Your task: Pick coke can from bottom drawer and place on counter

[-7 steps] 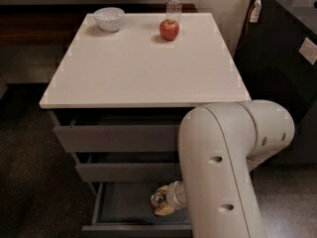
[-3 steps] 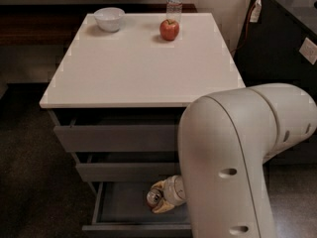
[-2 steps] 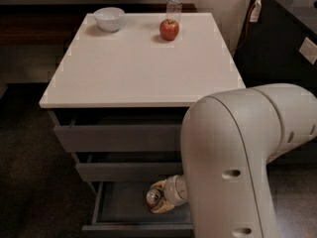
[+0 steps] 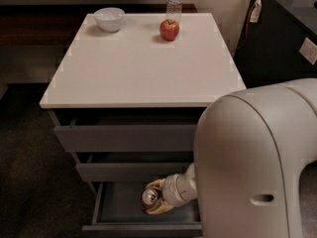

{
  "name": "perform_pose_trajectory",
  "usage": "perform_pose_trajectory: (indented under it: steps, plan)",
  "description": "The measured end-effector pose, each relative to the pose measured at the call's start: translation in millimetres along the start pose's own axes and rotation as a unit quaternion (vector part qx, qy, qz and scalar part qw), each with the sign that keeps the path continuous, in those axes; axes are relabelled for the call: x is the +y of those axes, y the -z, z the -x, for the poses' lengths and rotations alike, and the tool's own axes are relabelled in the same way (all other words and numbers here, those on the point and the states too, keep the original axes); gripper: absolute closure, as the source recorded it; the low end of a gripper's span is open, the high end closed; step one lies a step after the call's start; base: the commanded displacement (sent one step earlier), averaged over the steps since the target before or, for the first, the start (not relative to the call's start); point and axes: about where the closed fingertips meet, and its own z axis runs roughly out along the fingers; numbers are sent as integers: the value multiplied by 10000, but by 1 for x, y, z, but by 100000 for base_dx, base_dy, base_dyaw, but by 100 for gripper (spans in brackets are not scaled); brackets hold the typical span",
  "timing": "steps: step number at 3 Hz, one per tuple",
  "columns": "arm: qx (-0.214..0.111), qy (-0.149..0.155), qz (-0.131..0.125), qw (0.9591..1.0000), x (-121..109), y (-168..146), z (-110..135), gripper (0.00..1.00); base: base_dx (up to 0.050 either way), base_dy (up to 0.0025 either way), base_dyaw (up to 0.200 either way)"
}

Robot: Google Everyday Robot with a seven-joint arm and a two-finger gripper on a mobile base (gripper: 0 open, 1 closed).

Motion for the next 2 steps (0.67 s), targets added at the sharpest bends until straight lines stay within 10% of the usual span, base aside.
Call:
perform_pose_trajectory:
  steps: [2]
  plan:
    - [-228,192,102,9995,-8,29,58,100,0,0,0]
